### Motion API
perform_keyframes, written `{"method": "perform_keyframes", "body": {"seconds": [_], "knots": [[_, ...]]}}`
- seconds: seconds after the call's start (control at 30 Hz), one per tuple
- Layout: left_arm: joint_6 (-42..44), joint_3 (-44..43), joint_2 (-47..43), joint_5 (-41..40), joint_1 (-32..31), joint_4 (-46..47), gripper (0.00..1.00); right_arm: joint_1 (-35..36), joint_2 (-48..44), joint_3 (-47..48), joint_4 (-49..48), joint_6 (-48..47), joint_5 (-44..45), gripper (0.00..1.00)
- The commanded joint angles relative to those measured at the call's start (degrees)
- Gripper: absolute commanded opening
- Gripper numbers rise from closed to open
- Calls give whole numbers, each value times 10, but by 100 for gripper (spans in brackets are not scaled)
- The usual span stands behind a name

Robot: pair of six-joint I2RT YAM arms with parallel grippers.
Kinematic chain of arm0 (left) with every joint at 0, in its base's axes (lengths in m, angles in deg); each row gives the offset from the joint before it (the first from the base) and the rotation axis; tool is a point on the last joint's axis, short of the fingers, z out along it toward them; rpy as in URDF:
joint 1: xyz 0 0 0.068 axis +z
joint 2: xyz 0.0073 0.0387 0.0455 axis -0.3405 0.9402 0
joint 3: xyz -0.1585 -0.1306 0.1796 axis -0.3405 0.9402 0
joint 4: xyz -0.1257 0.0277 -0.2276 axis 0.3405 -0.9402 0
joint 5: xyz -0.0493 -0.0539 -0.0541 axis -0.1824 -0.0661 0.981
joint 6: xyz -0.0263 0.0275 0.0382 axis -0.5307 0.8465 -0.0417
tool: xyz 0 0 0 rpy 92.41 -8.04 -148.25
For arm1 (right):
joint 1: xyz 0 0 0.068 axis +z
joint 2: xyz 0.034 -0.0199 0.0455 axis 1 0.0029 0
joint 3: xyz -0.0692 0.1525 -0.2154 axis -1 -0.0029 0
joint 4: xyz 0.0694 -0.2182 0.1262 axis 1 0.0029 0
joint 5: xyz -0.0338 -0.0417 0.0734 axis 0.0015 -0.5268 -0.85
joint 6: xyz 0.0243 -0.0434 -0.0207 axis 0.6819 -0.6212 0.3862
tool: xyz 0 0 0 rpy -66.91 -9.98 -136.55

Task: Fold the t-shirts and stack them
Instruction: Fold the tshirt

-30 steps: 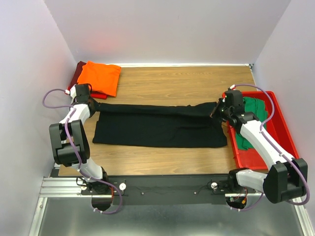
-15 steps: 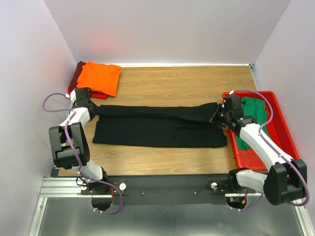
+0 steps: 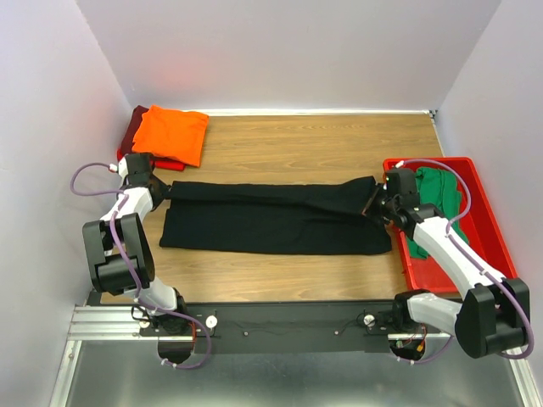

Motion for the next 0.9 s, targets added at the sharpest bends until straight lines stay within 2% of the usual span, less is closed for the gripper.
{"method": "perform_keyframes", "body": {"seconds": [0.0,0.73,0.77,0.83,0.87], "knots": [[13,7,-19,5,10,8,0,0,-14,-11,17,12,2,0],[21,33,-20,34,22,24,0,-1,-50,-51,34,25,-2,2],[22,37,-21,35,23,25,0,-1,-48,-54,33,29,-3,12],[25,42,-28,56,25,32,14,-1,-50,-58,33,30,-3,28],[27,48,-42,67,27,40,21,-1,-58,-57,33,27,-3,42]]}}
